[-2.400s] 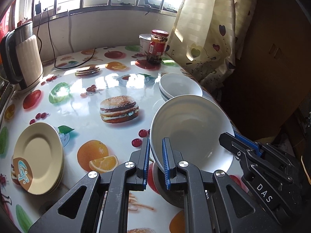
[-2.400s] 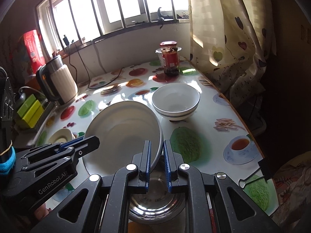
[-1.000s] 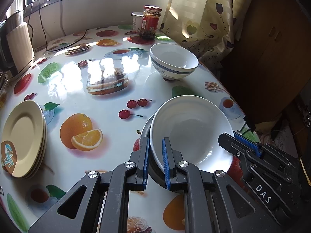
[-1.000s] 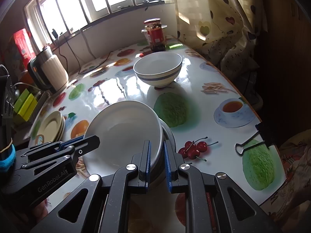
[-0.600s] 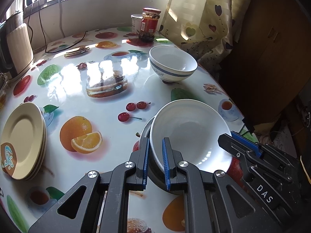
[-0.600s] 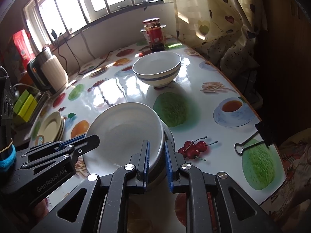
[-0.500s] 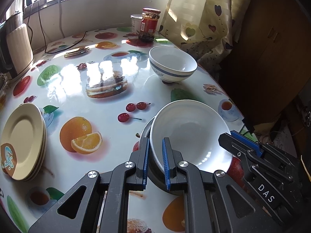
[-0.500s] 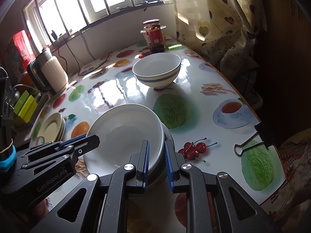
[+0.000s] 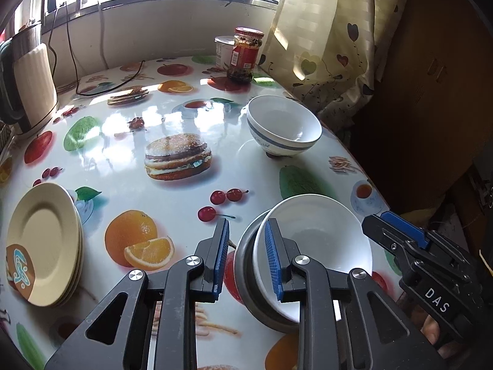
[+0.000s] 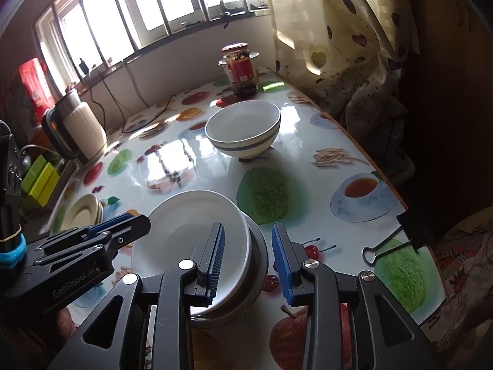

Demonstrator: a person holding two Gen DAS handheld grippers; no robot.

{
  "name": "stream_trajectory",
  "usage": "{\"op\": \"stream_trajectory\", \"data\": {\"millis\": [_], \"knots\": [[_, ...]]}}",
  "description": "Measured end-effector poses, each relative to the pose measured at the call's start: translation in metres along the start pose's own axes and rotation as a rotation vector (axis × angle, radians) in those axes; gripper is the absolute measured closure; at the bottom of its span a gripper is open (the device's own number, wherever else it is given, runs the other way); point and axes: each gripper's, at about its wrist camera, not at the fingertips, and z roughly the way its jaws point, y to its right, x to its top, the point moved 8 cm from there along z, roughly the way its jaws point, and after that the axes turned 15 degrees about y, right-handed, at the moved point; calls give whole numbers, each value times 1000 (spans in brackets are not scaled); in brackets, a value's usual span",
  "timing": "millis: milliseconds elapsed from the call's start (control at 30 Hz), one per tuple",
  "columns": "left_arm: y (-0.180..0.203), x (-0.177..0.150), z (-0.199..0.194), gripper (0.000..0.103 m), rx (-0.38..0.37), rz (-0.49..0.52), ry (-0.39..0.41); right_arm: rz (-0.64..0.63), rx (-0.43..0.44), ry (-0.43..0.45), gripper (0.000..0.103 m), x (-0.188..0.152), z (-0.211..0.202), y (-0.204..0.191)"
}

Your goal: Organize plates and bowls

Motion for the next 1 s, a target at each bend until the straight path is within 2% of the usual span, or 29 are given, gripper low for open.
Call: {"op": "stream_trajectory", "data": {"millis": [400,1000], "knots": [[-15,35,30,78,11,-5,6,-15,-40,35,67,38,23,24],[-13,75,91,78,-11,-6,-26,-20,-40,7,67,78,81,49]]}}
